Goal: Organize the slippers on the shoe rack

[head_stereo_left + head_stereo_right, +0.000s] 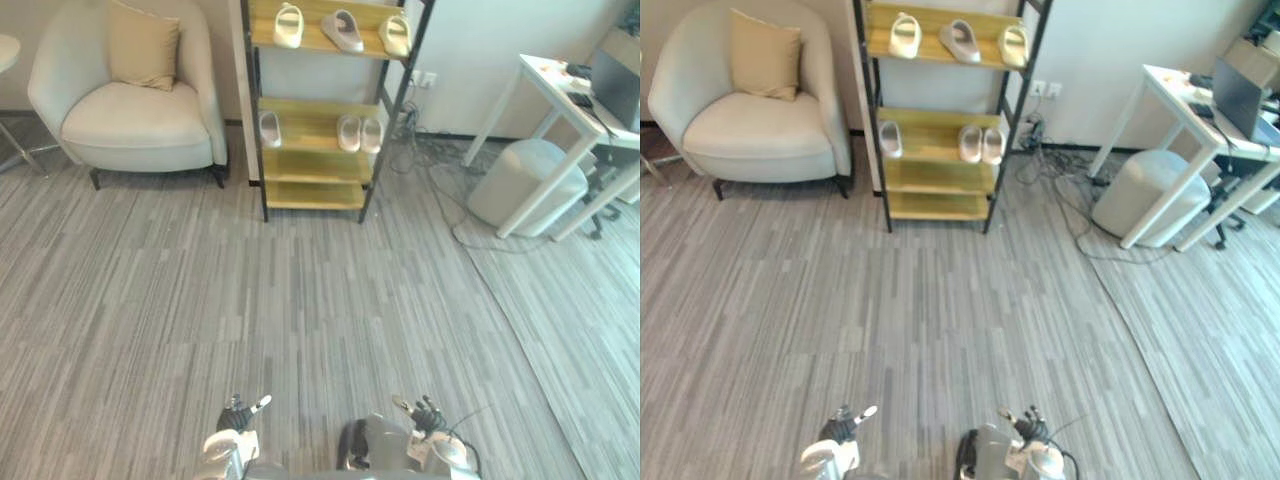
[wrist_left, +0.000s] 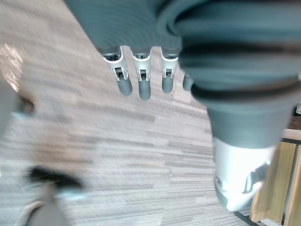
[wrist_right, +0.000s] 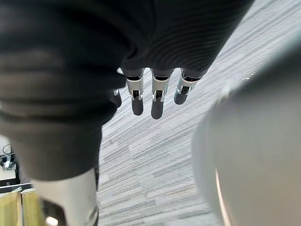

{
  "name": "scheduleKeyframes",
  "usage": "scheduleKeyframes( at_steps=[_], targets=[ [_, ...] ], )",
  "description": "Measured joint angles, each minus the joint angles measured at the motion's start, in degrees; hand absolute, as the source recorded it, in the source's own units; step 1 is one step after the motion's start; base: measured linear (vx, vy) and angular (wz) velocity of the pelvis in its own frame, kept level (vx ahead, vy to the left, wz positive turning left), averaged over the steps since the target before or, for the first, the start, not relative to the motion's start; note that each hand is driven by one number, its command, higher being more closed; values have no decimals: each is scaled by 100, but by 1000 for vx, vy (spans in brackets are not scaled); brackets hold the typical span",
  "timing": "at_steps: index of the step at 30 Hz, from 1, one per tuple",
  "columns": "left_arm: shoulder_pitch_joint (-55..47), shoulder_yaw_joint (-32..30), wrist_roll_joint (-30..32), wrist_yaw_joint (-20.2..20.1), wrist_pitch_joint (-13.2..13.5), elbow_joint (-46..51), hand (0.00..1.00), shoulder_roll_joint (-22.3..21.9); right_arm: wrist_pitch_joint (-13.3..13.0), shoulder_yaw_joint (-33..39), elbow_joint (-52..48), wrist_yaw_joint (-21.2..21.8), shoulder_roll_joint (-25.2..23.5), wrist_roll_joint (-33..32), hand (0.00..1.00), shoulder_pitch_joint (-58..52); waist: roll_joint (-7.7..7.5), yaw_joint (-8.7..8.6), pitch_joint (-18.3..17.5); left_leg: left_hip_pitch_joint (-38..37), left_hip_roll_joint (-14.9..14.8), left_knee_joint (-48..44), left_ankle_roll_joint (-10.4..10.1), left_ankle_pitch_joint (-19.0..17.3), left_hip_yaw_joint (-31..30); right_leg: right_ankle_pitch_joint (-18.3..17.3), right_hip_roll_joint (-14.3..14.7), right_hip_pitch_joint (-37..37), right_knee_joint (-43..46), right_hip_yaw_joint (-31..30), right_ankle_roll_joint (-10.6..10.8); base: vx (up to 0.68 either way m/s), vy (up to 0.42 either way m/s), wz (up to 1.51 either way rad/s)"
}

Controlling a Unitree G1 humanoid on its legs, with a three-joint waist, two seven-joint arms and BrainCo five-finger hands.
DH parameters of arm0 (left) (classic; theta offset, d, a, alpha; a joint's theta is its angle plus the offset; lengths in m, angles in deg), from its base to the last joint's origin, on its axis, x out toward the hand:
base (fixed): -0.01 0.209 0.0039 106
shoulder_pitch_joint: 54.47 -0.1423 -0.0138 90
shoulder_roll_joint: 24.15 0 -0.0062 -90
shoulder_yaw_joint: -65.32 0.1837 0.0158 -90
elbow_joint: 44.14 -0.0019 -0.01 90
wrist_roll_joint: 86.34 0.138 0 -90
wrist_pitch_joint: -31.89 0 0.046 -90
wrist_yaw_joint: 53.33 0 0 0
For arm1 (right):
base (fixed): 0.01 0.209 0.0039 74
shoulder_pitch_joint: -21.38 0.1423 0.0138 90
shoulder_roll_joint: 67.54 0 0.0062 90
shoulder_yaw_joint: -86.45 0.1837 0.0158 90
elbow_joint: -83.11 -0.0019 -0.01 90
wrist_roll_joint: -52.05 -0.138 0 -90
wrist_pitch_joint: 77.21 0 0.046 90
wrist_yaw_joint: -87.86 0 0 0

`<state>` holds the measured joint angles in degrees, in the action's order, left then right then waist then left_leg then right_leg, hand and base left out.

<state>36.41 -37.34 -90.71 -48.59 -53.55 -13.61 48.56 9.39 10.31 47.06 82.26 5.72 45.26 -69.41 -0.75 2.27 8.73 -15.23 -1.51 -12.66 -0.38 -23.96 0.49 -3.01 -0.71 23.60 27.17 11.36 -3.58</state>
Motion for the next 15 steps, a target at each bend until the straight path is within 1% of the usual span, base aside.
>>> scheduleKeyframes(
  at_steps=[1, 2, 3, 4, 5, 6, 7, 8, 9, 10, 11, 12, 13, 14, 15],
  targets=[
    [-3, -50, 70, -8, 0, -17, 0, -53, 4, -2, 130, -1, 73, 1, 0, 121, 146, 85, -29, 75, -117, -317, -149, 108, -173, -217, 2, -83, 123, 185, -54, 685, -140, 52],
    [57, -117, 96, -6, -8, -16, 0, -149, 7, 4, 171, -2, 101, 2, 0, 156, 219, 85, 12, 286, -107, -895, -173, 335, -299, -403, -15, -224, 180, 270, -40, 663, -153, 39],
    [66, -185, 100, 1, -11, 7, 0, -197, 9, -16, 168, 2, 131, 5, 0, 170, 309, 72, 64, 511, -87, -1645, -182, 655, -306, -508, 11, -489, 90, 314, -70, 784, -196, 25],
    [55, -211, 102, -7, -17, 32, 0, -216, 13, -91, 145, 2, 163, 5, 0, 169, 421, 55, 108, 855, -93, -2633, -242, 1245, -307, -578, 86, -905, -172, 279, -55, 641, -122, -13],
    [-13, -217, 128, -11, -10, 54, 0, -201, 52, -165, 153, 3, 151, 2, 0, 152, 473, 127, 140, 1345, -176, -3897, -352, 1619, -267, -653, 185, -1406, -509, 141, -113, 625, -28, -35],
    [-9, -211, 190, -11, -4, 92, 0, -169, 57, -183, 168, 0, 80, -5, 0, 156, 518, 136, 179, 1755, -322, -4706, -278, 1506, -108, -685, 261, -1831, -777, 54, -125, 478, 32, -45],
    [-20, -210, 198, -11, -5, 157, 0, -156, 57, -195, 191, 0, 26, -6, 0, 157, 485, 151, 204, 2082, -393, -5084, -253, 1377, 13, -705, 272, -2151, -984, -22, -134, 541, 22, -36],
    [-31, -194, 197, -14, 9, 279, 0, -145, 64, -229, 203, -2, -46, -15, 0, 153, 417, 180, 235, 2428, -445, -5203, -196, 1257, 123, -752, 245, -2425, -1202, -121, -120, 638, 61, -46],
    [-19, -141, 197, -42, 17, 471, 0, -129, 76, -274, 209, -4, -113, -26, 0, 127, 341, 295, 240, 3205, -540, -4841, -205, 965, 253, -918, 125, -2872, -1534, -250, 98, 677, 127, -45],
    [-4, -124, 197, -43, 22, 540, 0, -126, 109, -267, 216, -8, -124, -46, 0, 92, 327, 333, 248, 3441, -565, -4152, -195, 855, 350, -1029, 44, -3055, -1615, -287, 231, 667, 196, -37],
    [1, -98, 196, -37, 24, 545, 0, -131, 120, -264, 213, -19, -125, -48, 0, 69, 306, 351, 244, 3470, -562, -3211, -191, 875, 513, -1129, -37, -3196, -1642, -290, 364, 415, 180, -12],
    [-5, -80, 197, -39, 20, 535, 0, -117, 118, -277, 201, -23, -104, -47, 0, 48, 344, 358, 217, 3455, -569, -2055, -166, 1156, 620, -1291, -84, -3314, -1635, -307, 469, 473, 238, -4],
    [-33, -50, 190, -39, 20, 527, 0, -156, 119, -297, 206, -26, -66, -46, 0, 38, 424, 377, 189, 3437, -617, -1259, -52, 1789, 642, -1490, -63, -3413, -1550, -363, 600, 504, 275, -1],
    [-5, -46, 196, -45, 29, 532, 0, -56, 152, -325, 254, -41, -125, -47, 0, 79, 226, 419, 170, 3314, -447, -1251, 37, 1796, 820, -1631, -252, -3468, -1459, -474, 678, 520, 262, -1],
    [-18, -48, 196, -25, 40, 533, 0, 47, 149, -387, 280, -32, -218, -44, 0, 82, -7, 423, 35, 3319, -274, -1147, 75, 1689, 912, -1587, -422, -3440, -1480, -553, 613, 536, 226, -7]
  ],
)
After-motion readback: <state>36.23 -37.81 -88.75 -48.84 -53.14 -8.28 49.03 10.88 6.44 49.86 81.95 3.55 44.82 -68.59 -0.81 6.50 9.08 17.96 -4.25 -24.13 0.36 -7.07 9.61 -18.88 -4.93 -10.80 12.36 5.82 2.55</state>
